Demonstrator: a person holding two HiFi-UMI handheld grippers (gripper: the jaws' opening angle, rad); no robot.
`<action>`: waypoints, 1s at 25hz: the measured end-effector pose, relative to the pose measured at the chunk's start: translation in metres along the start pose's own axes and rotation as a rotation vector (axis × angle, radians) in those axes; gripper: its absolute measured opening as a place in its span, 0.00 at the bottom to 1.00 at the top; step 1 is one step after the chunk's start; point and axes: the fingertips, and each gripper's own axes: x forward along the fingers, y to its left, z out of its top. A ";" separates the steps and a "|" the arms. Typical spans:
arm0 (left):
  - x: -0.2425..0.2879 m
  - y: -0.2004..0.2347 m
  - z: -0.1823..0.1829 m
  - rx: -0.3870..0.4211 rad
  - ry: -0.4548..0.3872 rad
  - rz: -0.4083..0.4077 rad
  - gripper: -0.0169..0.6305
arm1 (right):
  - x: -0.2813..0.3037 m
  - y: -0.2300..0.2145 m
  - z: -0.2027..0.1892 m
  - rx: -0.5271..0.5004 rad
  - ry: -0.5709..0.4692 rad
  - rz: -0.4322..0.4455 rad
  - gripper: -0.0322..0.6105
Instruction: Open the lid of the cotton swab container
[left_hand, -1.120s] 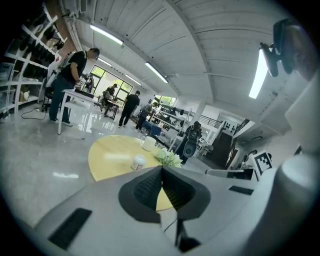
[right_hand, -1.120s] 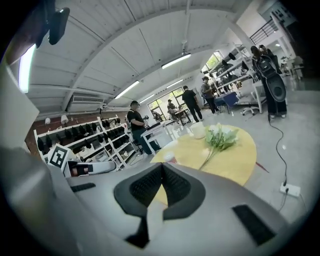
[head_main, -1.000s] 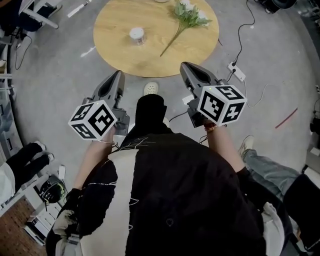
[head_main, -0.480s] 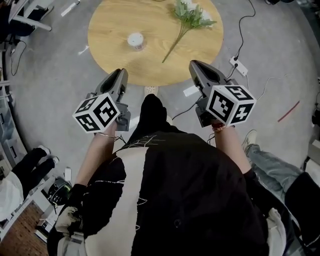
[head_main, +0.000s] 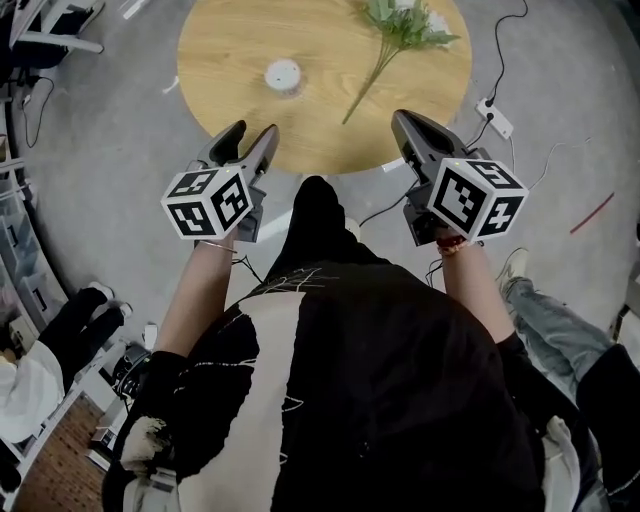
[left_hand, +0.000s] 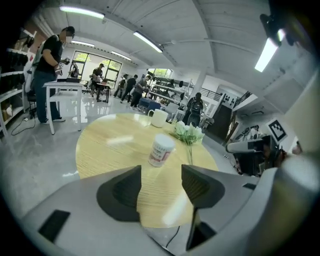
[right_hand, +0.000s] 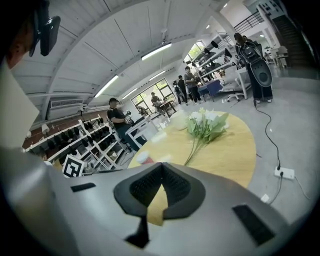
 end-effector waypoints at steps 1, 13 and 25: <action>0.004 0.001 0.000 0.015 0.016 -0.007 0.44 | 0.003 -0.001 -0.002 0.006 0.006 -0.003 0.06; 0.056 -0.002 0.014 0.373 0.067 -0.058 0.50 | 0.023 -0.018 -0.028 0.046 0.058 -0.042 0.06; 0.091 0.005 0.020 0.531 0.127 -0.101 0.51 | 0.030 -0.030 -0.033 0.058 0.079 -0.075 0.06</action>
